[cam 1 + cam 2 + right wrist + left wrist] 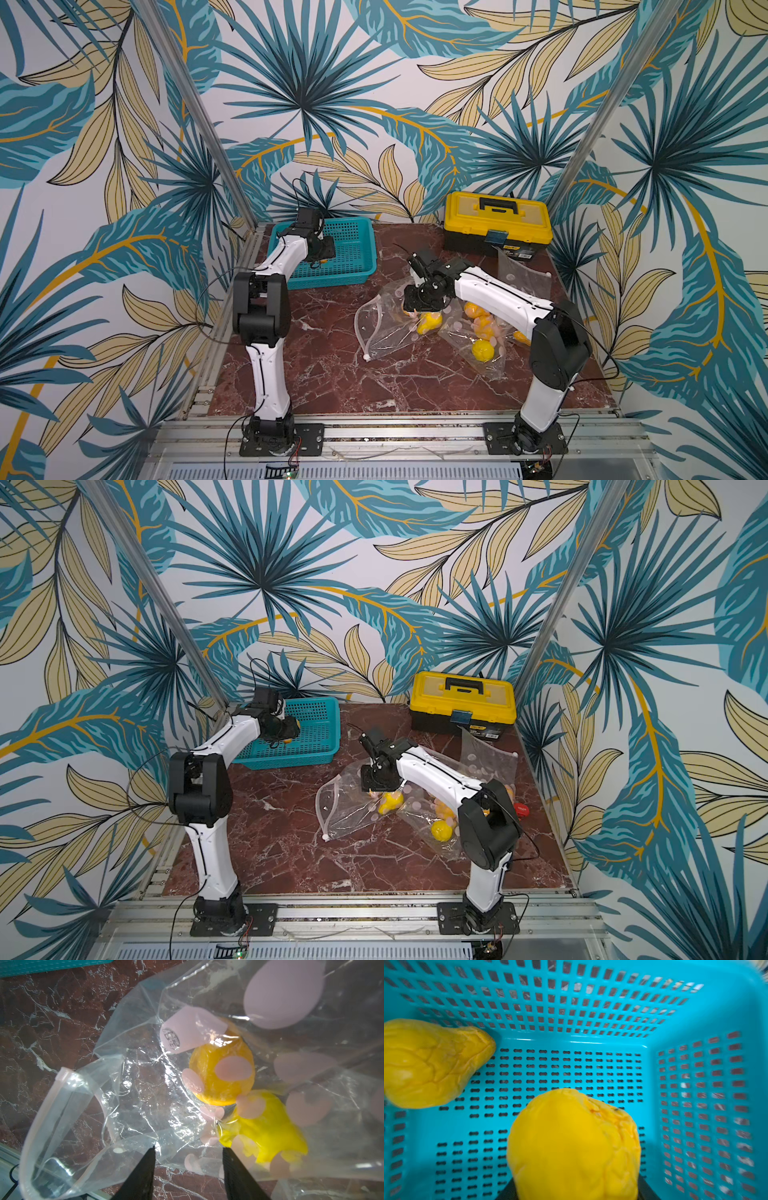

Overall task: Open the zip-top bag and take out the pear
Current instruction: Place the pear in the basket.

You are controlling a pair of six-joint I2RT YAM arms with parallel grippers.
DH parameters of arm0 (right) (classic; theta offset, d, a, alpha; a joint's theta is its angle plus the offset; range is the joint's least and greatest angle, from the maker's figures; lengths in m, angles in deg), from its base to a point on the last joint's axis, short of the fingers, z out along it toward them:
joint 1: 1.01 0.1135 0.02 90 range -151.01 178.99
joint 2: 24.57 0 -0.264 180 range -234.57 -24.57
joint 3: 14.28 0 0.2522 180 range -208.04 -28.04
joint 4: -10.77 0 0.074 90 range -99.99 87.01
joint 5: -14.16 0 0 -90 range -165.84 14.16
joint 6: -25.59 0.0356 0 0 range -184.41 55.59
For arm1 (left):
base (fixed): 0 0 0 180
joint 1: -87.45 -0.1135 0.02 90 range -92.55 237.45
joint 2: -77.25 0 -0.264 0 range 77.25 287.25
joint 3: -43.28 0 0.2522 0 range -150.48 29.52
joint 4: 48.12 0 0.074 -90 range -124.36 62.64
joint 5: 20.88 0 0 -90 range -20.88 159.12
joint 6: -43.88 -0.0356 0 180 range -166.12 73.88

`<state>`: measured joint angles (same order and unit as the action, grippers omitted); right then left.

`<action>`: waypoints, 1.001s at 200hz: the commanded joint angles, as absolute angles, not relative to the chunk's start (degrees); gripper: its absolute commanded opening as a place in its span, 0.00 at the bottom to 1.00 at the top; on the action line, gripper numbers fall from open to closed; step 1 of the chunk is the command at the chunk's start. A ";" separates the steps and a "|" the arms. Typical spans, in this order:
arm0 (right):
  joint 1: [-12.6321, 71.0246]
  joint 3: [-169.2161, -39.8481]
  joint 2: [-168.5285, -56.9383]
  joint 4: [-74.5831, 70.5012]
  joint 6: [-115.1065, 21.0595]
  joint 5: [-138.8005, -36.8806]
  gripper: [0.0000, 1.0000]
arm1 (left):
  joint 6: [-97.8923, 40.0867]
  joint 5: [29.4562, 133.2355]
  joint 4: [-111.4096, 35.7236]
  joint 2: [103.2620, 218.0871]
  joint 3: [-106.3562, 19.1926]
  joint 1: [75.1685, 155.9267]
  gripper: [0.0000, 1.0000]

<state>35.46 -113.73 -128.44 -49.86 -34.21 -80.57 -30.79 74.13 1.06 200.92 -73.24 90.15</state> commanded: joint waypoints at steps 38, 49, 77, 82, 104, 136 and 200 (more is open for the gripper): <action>35.37 -113.66 -126.17 -52.55 -33.14 -78.87 0.54 | -34.90 64.70 1.32 213.63 -88.78 89.21 0.51; 35.35 -113.06 -126.00 -52.10 -33.08 -78.86 0.54 | -35.75 62.17 1.24 216.20 -90.78 89.21 0.53; 35.36 -112.54 -126.08 -51.89 -32.94 -78.92 0.54 | -37.68 58.81 1.32 219.09 -94.25 89.12 0.61; 35.33 -112.57 -126.08 -51.89 -32.94 -78.97 0.54 | -37.69 58.29 1.32 219.24 -94.39 89.17 0.63; 35.38 -112.44 -125.70 -52.18 -32.90 -78.83 0.54 | -37.52 57.45 1.32 218.71 -94.41 89.04 0.70; 35.37 -112.55 -124.44 -52.23 -33.13 -78.28 0.54 | -37.23 57.94 1.32 214.95 -92.85 89.12 0.75; 35.24 -113.72 -122.58 -53.36 -35.11 -76.24 0.55 | -37.78 60.99 1.76 200.81 -84.14 89.12 0.78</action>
<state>35.44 -113.43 -124.03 -51.26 -33.82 -78.13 -37.17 59.44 1.65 208.51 -87.05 89.49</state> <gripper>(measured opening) 0.544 0.784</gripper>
